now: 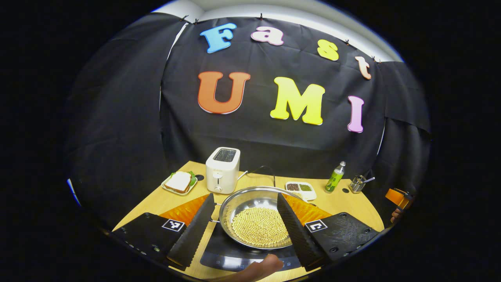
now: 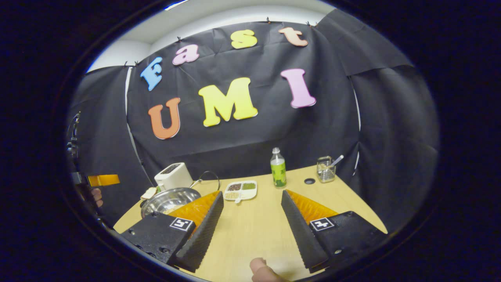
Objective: First push the handle of the pot to place it horizontally, then grasp the pot with both hands and set it on the induction cooktop.
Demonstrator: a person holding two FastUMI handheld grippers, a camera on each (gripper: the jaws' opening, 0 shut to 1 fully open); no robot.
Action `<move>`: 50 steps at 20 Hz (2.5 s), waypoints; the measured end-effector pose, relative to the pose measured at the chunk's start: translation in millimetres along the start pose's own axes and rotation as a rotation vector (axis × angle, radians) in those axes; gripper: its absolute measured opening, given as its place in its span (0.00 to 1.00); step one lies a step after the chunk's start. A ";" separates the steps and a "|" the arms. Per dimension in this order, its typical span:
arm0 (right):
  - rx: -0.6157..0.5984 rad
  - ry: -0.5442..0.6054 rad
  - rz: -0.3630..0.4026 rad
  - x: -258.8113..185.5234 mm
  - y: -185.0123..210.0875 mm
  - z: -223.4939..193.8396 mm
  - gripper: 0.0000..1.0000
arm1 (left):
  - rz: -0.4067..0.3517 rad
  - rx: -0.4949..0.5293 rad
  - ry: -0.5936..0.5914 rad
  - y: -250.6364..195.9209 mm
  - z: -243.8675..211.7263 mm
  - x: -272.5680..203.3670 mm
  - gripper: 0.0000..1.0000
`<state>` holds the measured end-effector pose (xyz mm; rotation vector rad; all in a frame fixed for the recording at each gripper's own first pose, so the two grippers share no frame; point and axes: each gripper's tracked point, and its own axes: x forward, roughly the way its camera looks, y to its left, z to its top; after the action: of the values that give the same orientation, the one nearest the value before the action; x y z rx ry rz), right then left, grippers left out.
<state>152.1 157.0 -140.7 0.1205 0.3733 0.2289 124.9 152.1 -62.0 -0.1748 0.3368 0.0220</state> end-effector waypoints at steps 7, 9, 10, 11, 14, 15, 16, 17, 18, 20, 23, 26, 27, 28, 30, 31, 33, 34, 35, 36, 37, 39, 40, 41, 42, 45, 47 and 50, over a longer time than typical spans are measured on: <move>-0.045 -0.150 -0.053 -89.2 -37.5 51.8 0.96 | -0.068 0.051 -0.153 -58.3 46.5 -71.8 0.95; -0.056 -0.181 -0.057 -113.3 -45.1 59.9 0.97 | -0.091 0.053 -0.202 -73.8 55.2 -90.9 0.95; -0.062 -0.206 -0.056 -124.2 -47.3 65.1 0.96 | -0.107 0.058 -0.224 -82.4 57.6 -99.2 0.95; -0.066 -0.228 -0.057 -133.9 -49.1 68.5 0.96 | -0.118 0.070 -0.239 -89.4 57.8 -107.3 0.95; -0.077 -0.261 -0.055 -156.9 -51.4 72.8 0.96 | -0.135 0.069 -0.289 -102.0 59.1 -131.3 0.95; -0.078 -0.269 -0.055 -162.7 -51.1 73.6 0.96 | -0.141 0.058 -0.300 -106.5 59.1 -137.6 0.95; -0.084 -0.278 -0.055 -167.6 -51.3 75.0 0.96 | -0.147 0.050 -0.307 -109.1 57.7 -145.8 0.95; -0.086 -0.283 -0.058 -173.7 -51.4 75.2 0.96 | -0.149 0.052 -0.312 -112.5 55.9 -151.8 0.95; -0.086 -0.292 -0.063 -178.2 -52.0 76.6 0.96 | -0.142 0.060 -0.322 -112.8 55.2 -158.0 0.95; -0.078 -0.314 -0.055 -183.9 -45.2 79.4 0.96 | -0.124 0.077 -0.367 -117.7 57.3 -169.3 0.95; -0.081 -0.324 -0.010 -189.0 -32.0 73.2 0.97 | -0.121 0.072 -0.383 -128.8 42.5 -180.0 0.95; -0.113 -0.323 -0.005 -188.6 -30.7 63.0 0.96 | -0.113 0.082 -0.410 -133.1 28.0 -188.5 0.95; -0.117 -0.324 -0.006 -187.5 -30.7 61.2 0.96 | -0.117 0.076 -0.411 -134.5 22.7 -190.1 0.95; -0.117 -0.326 0.001 -187.6 -28.7 60.0 1.00 | -0.122 0.066 -0.405 -137.0 16.0 -190.9 0.95; -0.106 -0.326 0.024 -189.4 -23.6 57.5 0.96 | -0.128 0.059 -0.387 -137.7 8.3 -191.0 0.95; -0.104 -0.332 0.030 -194.4 -22.4 58.7 0.96 | -0.120 0.065 -0.387 -135.7 7.4 -191.0 0.95; -0.114 -0.346 0.032 -198.6 -21.3 61.5 0.96 | -0.097 0.080 -0.393 -131.1 8.7 -190.6 0.95; -0.118 -0.352 0.035 -199.3 -19.6 62.7 0.96 | -0.093 0.083 -0.396 -131.2 7.5 -191.1 0.95; -0.121 -0.354 0.042 -199.4 -16.0 61.5 0.96 | -0.095 0.083 -0.397 -131.6 6.3 -190.3 0.95; -0.118 -0.354 0.050 -199.0 -12.6 61.1 0.96 | -0.102 0.084 -0.392 -132.7 3.6 -188.6 0.95; -0.110 -0.350 0.058 -198.0 -9.9 60.0 0.96 | -0.105 0.084 -0.387 -133.1 1.9 -188.6 0.95; -0.097 -0.345 0.068 -195.6 -8.6 58.7 0.97 | -0.099 0.085 -0.386 -128.3 0.8 -186.9 0.95; -0.095 -0.342 0.069 -194.3 -9.5 58.7 0.96 | -0.093 0.086 -0.387 -126.5 1.1 -186.5 0.95; -0.092 -0.338 0.066 -192.6 -11.1 57.6 0.96 | -0.090 0.085 -0.388 -124.7 0.7 -185.4 0.95; -0.090 -0.337 0.066 -192.0 -11.7 57.2 0.96 | -0.087 0.083 -0.387 -123.6 -0.1 -185.0 0.95; -0.084 -0.330 0.079 -189.3 -10.7 54.1 0.96 | -0.084 0.081 -0.382 -121.8 -1.5 -182.9 0.95; -0.071 -0.329 0.076 -188.7 -13.3 52.3 0.96 | -0.076 0.084 -0.379 -121.5 -2.7 -181.3 0.95; -0.061 -0.328 0.077 -187.9 -15.5 49.7 0.96 | -0.074 0.092 -0.384 -123.7 -3.1 -181.3 0.95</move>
<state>3.6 92.6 -32.0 0.1103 0.0357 0.2914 -40.9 31.1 15.8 -0.0882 -0.0518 -0.0327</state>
